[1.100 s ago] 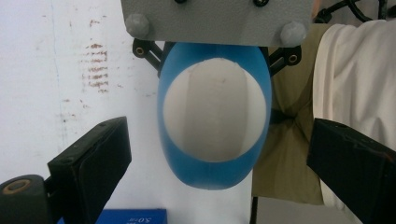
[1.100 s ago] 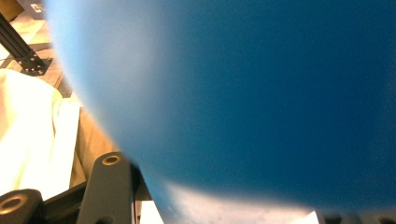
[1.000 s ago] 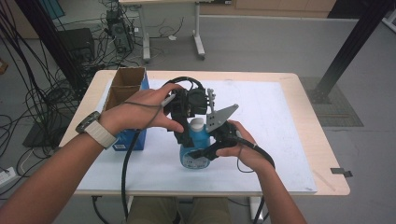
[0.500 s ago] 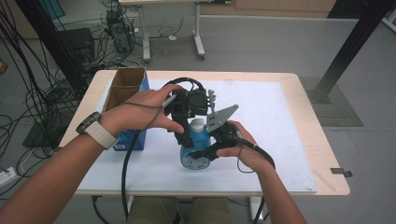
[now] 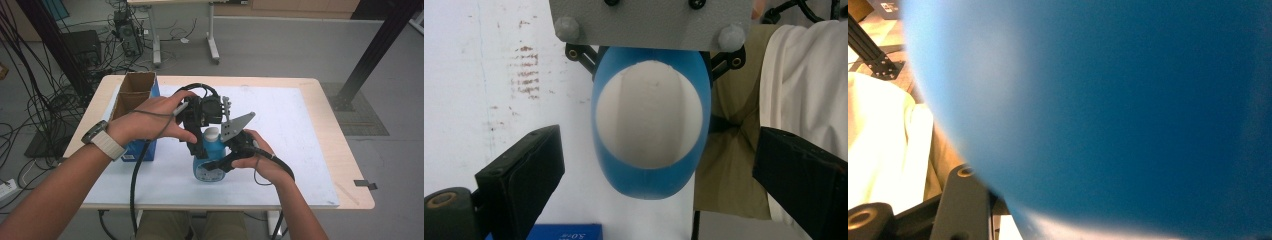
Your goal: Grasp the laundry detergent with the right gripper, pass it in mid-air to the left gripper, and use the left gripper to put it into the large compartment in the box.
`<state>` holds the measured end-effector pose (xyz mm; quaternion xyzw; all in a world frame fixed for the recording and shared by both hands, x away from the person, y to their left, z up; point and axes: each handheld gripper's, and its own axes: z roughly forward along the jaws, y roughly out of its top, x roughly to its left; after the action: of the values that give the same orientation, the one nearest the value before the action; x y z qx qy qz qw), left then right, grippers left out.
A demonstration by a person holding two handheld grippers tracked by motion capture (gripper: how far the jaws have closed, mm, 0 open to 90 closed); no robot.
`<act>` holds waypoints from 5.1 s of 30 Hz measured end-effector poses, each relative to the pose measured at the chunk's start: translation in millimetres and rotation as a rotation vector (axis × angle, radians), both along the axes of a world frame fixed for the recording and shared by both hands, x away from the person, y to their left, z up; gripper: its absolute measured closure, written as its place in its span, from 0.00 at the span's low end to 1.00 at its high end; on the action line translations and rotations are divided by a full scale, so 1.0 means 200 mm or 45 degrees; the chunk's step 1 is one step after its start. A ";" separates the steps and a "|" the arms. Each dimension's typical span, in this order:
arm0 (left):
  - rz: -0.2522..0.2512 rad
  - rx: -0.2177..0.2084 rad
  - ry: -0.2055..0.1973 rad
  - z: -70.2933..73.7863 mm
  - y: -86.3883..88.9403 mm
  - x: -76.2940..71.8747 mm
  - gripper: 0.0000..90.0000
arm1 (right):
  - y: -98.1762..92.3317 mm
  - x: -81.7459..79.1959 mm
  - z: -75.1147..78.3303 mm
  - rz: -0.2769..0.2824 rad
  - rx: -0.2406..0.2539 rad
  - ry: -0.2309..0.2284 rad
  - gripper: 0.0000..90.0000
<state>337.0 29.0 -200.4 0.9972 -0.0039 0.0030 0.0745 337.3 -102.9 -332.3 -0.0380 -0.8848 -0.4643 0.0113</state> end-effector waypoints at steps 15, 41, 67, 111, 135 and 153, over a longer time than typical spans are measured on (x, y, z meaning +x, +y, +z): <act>0.001 0.001 -0.012 -0.01 0.00 0.00 0.08 | 0.01 -0.01 0.00 0.007 -0.006 -0.003 0.48; -0.020 0.004 0.002 -0.09 -0.04 -0.03 0.10 | 0.02 -0.04 0.02 0.037 0.001 -0.018 0.48; -0.045 0.011 0.008 -0.11 -0.05 -0.04 0.19 | 0.04 -0.06 0.06 0.058 -0.001 -0.019 0.48; -0.062 0.021 0.051 -0.15 -0.03 -0.04 0.41 | 0.07 -0.06 0.04 0.068 -0.010 0.015 0.48; -0.055 0.030 0.050 -0.14 -0.03 -0.05 0.41 | 0.07 -0.07 0.04 0.063 -0.013 0.010 0.48; -0.053 0.028 0.052 -0.14 -0.02 -0.04 0.41 | 0.07 -0.07 0.05 0.066 -0.016 0.010 0.48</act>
<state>328.0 24.2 -228.8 0.9975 -0.0233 -0.0189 0.0638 323.3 -88.2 -323.0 -0.0170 -0.8883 -0.4581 0.0264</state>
